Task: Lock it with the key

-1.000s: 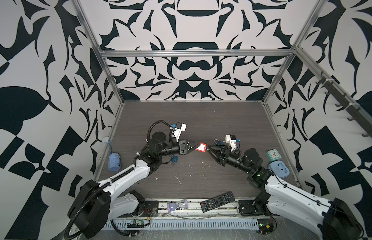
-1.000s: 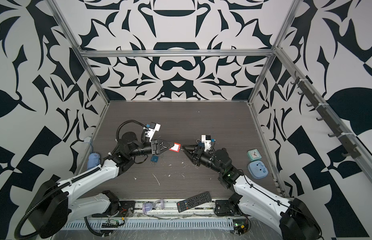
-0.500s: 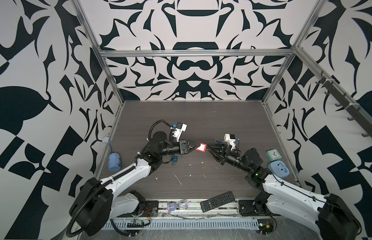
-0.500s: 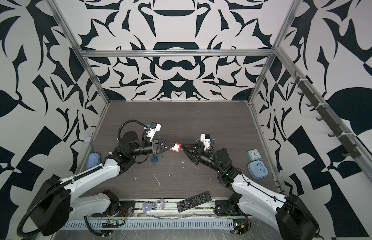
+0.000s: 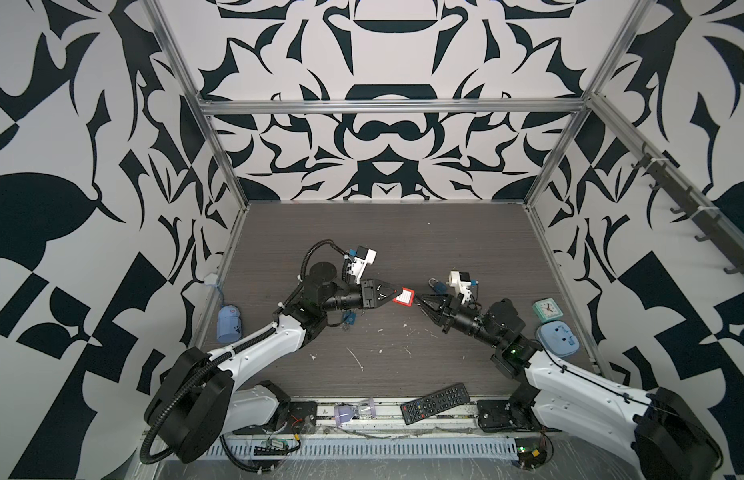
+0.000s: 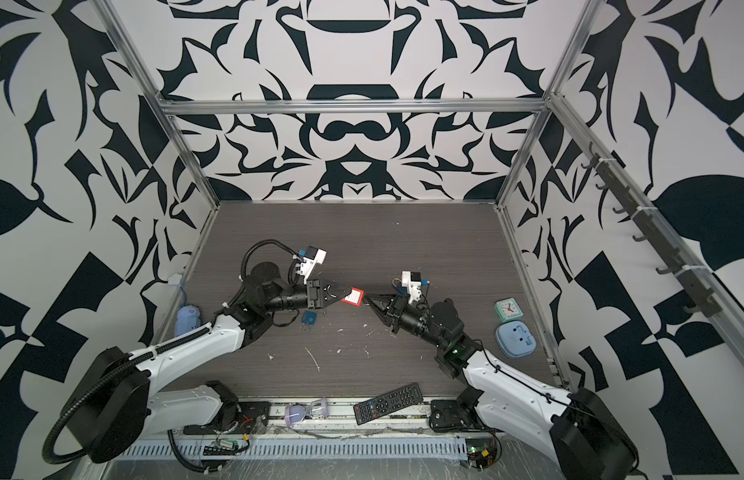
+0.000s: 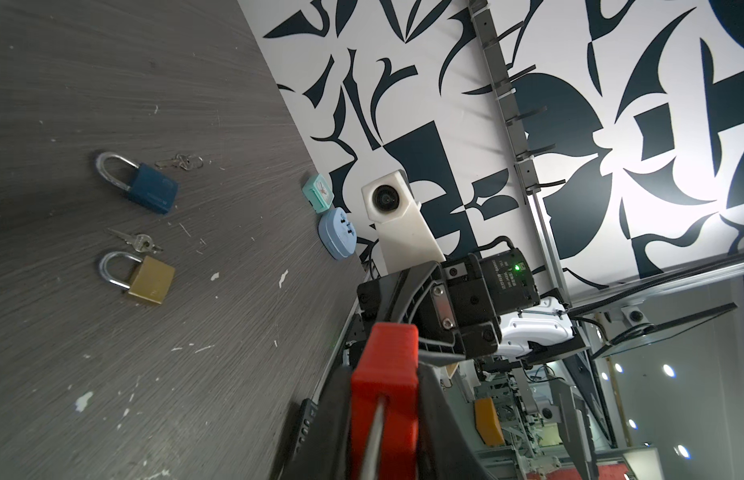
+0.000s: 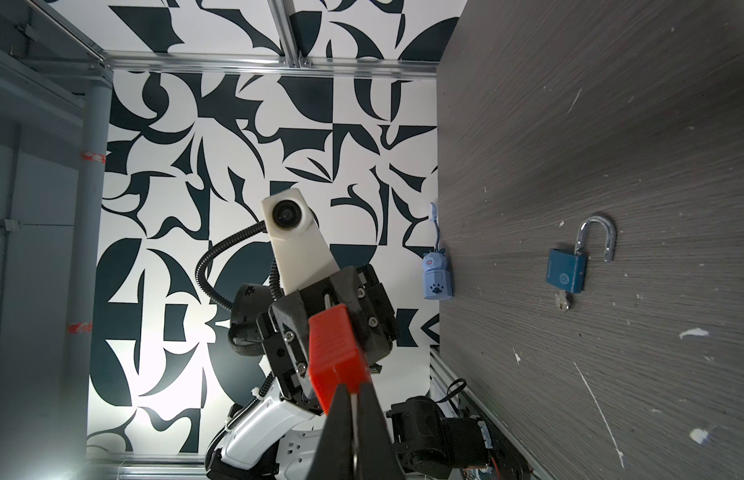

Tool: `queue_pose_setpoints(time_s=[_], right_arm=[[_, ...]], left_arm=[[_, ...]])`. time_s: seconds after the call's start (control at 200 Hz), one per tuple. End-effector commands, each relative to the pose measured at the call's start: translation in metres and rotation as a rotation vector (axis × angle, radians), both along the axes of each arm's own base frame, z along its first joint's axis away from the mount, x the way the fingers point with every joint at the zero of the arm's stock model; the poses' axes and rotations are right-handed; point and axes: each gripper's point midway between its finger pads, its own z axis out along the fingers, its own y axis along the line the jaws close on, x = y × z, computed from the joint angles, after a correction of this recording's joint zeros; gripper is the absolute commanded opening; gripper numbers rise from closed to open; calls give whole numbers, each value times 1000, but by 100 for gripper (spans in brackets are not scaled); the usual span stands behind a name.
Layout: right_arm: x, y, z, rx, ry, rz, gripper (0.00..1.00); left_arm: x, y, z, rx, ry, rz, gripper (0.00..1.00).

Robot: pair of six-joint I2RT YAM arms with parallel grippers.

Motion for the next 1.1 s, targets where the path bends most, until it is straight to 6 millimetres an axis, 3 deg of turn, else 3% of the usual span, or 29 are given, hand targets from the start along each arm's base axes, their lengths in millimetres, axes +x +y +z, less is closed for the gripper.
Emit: queue_pose_setpoints(time_s=[0.0, 0.03, 0.245, 0.51, 0.835, 1.095], right_arm=[[-10, 3, 23, 34, -130, 47, 0], [-11, 3, 25, 34, -148, 49, 0], [-13, 5, 28, -27, -240, 58, 0], [-5, -6, 23, -60, -276, -6, 0], [10, -38, 9, -25, -218, -100, 0], [21, -57, -17, -205, -141, -183, 0]], left_arm=[[5, -5, 17, -31, 30, -13, 0], [8, -8, 6, -13, 72, -17, 0], [7, -14, -4, -5, 227, -67, 0], [10, -4, -7, -7, 216, -60, 0], [23, 16, -5, -8, 175, -49, 0], [30, 24, -36, 248, 105, -11, 0]])
